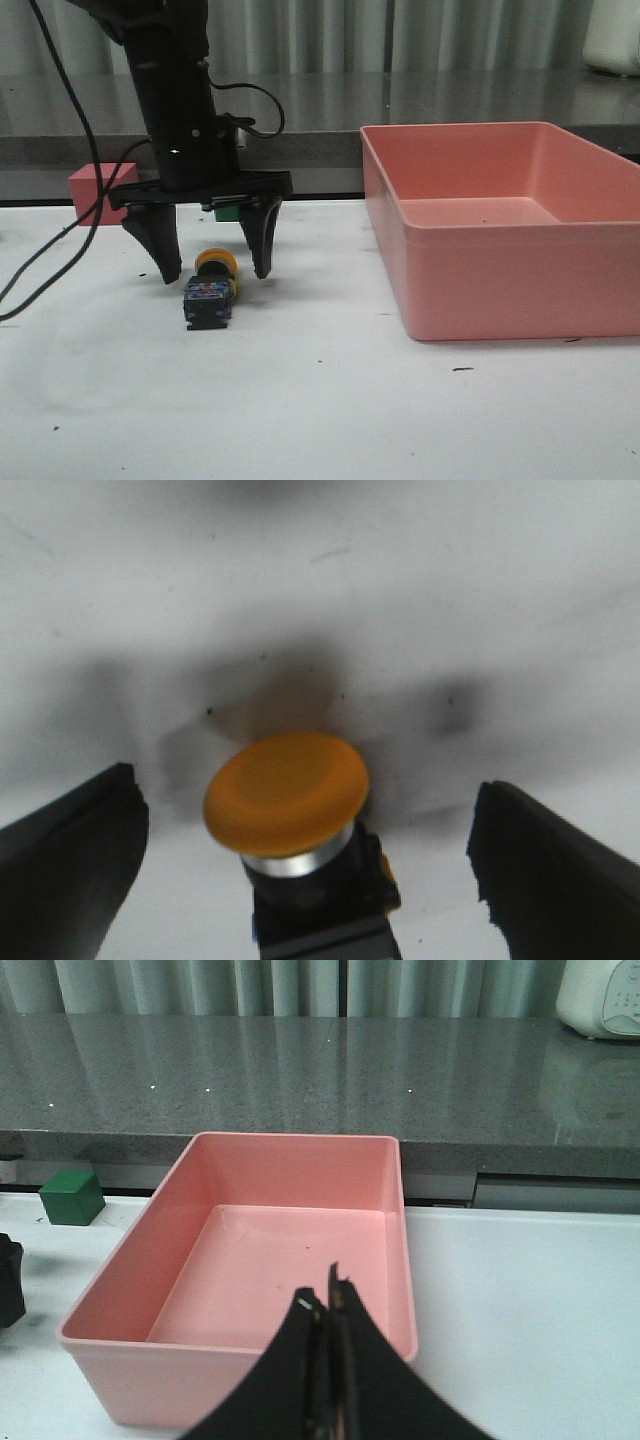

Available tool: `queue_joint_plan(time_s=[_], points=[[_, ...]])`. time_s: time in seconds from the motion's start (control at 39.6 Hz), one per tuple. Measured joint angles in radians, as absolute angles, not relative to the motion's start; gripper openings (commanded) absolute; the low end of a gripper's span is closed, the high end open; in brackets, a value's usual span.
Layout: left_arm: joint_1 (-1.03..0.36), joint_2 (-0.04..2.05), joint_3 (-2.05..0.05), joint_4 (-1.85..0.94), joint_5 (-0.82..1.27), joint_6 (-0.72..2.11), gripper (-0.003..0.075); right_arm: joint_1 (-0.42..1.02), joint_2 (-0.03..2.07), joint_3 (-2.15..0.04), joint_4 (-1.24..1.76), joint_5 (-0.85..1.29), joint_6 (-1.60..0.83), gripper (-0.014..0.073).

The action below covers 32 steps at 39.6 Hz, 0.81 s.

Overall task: Place and stand button with both arms
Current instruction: 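Lower the left gripper over the button and close on its yellow cap, then lift the button with the left gripper and rotate it cap-up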

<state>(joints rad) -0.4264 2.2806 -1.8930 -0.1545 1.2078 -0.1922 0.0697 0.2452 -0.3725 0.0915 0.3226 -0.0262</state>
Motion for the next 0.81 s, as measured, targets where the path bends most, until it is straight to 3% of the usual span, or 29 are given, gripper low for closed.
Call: queue_joint_plan(time_s=[0.13, 0.3, 0.45, 0.81], points=[[-0.426, 2.296, -1.903, -0.157, 1.210, -0.194, 0.0540, 0.070, 0.245, -0.372, 0.091, 0.323, -0.026, -0.0070], [-0.426, 2.297, -1.904, -0.157, 1.213, -0.198, 0.0298, 0.070, 0.245, -0.372, 0.091, 0.323, -0.026, -0.0070], [-0.426, 2.297, -1.904, -0.158, 1.213, -0.198, 0.0174, 0.070, 0.245, -0.372, 0.091, 0.323, -0.026, -0.0070], [-0.426, 2.285, -1.906, -0.158, 1.213, -0.173, 0.0155, 0.070, 0.245, -0.372, 0.091, 0.323, -0.026, -0.0070]])
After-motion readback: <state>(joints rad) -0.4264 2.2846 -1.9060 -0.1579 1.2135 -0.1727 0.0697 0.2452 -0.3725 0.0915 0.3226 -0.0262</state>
